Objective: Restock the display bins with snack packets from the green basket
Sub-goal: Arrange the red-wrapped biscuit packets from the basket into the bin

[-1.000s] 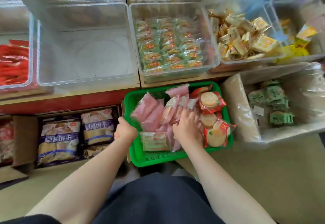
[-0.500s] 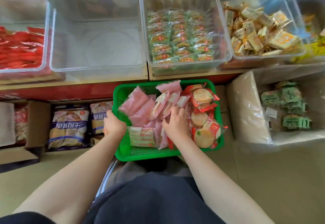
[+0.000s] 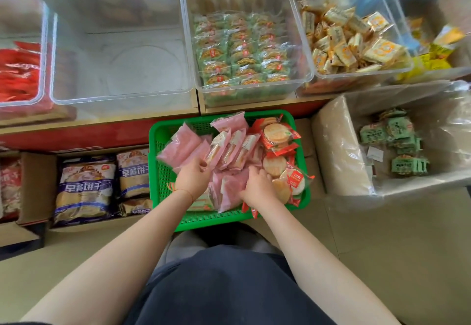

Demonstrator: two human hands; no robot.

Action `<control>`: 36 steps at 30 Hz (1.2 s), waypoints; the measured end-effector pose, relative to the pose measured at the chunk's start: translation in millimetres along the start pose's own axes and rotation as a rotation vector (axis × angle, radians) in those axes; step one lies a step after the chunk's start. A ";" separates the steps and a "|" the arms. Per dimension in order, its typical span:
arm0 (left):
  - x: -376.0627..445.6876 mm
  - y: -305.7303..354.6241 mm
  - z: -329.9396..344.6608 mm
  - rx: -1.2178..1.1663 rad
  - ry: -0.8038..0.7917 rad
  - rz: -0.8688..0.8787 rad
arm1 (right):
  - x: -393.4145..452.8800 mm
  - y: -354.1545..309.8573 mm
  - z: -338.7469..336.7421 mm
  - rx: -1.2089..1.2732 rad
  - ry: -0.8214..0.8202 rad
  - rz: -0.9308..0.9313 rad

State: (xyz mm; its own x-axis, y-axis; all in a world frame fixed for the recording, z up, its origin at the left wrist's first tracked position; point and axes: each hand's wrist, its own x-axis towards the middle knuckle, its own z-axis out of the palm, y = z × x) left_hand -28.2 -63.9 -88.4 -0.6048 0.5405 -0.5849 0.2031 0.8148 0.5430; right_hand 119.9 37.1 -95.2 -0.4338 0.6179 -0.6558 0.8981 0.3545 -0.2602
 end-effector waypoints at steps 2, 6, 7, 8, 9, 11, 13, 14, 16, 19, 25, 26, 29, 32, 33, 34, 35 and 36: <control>-1.2 -1.1 -2.1 0.008 0.014 -0.011 | 2.1 3.0 -4.2 0.101 0.035 -0.040; 0.6 0.3 -9.8 0.090 -0.070 -0.024 | 3.8 10.6 -11.6 0.155 0.144 -0.034; 0.6 2.6 -11.2 0.082 -0.154 -0.036 | 3.2 11.2 -14.2 0.175 0.157 -0.022; -0.6 6.5 -12.4 0.064 -0.257 -0.051 | 2.4 11.9 -16.9 0.205 0.165 -0.010; -2.1 10.8 -13.3 0.052 -0.352 -0.063 | 1.4 12.0 -20.5 0.250 0.174 -0.003; -6.0 21.1 -15.3 0.039 -0.451 -0.065 | -1.1 13.4 -29.9 0.369 0.181 -0.010; -9.3 30.6 -16.6 -0.005 -0.463 -0.054 | -4.3 14.4 -44.7 0.471 0.198 -0.049; -10.8 35.2 -17.3 -0.037 -0.455 -0.045 | -6.0 15.3 -54.2 0.520 0.206 -0.069; -13.4 43.4 -18.7 -0.104 -0.411 0.006 | -7.7 19.0 -73.0 0.639 0.180 -0.112; -18.9 54.4 -22.5 -0.342 -0.375 0.077 | -10.4 22.9 -93.4 0.806 0.039 -0.232; -23.2 58.8 -24.7 -0.761 -0.568 0.027 | -19.7 7.4 -90.9 1.026 -0.110 -0.211; -22.9 56.6 -24.1 -0.789 -0.546 0.022 | -22.8 4.4 -87.5 1.059 -0.117 -0.148; -20.2 46.6 -24.0 -0.807 -0.515 0.004 | -25.5 3.1 -74.6 1.167 -0.106 -0.053; -18.9 41.1 -27.9 -0.719 -0.556 -0.025 | -29.2 0.7 -69.3 1.238 -0.038 -0.047; -18.2 40.7 -29.0 -0.658 -0.585 -0.034 | -29.4 0.1 -68.0 1.226 -0.012 -0.046; -18.5 41.8 -30.3 -0.595 -0.621 -0.034 | -29.7 -1.0 -66.5 1.210 0.010 -0.044; -19.2 43.0 -31.2 -0.536 -0.663 -0.027 | -29.5 -1.9 -64.9 1.174 0.033 -0.036; -20.0 44.8 -32.0 -0.482 -0.693 -0.012 | -27.5 -2.5 -62.6 1.144 0.059 -0.007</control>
State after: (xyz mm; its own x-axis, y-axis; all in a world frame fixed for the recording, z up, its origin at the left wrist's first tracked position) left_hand -31.7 -44.9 -33.0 0.0369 0.6670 -0.7442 -0.2459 0.7278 0.6402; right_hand 125.1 63.2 -32.2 -0.4149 0.6608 -0.6255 0.4217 -0.4695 -0.7757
